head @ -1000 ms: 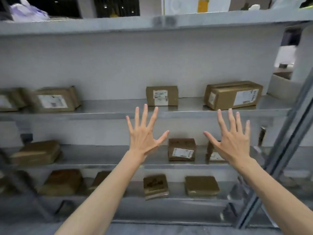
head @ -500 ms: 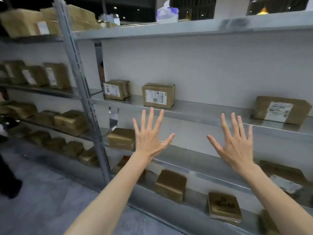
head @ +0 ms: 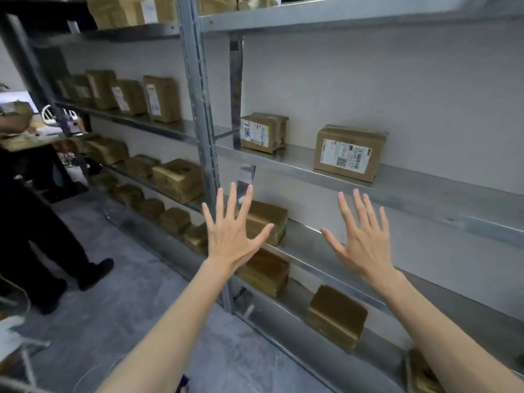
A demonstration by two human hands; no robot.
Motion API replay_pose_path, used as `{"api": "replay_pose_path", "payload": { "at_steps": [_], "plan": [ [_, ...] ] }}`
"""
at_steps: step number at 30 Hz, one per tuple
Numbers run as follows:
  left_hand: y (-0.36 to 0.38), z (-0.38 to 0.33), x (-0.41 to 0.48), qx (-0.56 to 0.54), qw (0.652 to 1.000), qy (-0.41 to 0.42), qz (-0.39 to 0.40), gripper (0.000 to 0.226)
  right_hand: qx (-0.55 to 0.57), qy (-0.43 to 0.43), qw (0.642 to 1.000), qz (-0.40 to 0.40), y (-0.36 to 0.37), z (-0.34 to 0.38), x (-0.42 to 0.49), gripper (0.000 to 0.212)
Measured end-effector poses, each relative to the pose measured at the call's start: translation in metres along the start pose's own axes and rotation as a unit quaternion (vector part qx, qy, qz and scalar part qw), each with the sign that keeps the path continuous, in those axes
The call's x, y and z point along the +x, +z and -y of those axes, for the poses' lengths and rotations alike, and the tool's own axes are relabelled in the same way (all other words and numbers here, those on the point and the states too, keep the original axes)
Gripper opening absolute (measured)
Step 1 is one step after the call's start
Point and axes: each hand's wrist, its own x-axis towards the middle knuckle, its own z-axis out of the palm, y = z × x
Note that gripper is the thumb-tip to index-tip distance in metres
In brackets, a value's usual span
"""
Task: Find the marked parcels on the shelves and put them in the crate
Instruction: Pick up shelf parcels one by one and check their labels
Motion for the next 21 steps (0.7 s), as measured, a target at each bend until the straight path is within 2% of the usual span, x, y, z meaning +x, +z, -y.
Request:
{"api": "replay_pose_path", "payload": {
  "at_steps": [6,13,21],
  "plan": [
    [0.03,0.04,0.02,0.013,0.999,-0.022,0.036,0.09,0.046,-0.031,0.998,0.034,0.06,0.019,0.038,0.082],
    [0.064,0.052,0.061,0.014,0.999,-0.043,0.03,0.09,0.073,-0.053,0.994,0.065,0.119,0.024,0.082,0.082],
    [0.115,0.074,0.084,-0.016,0.997,-0.062,0.051,0.087,0.11,-0.012,0.989,0.096,0.169,0.023,0.106,0.081]
  ]
}}
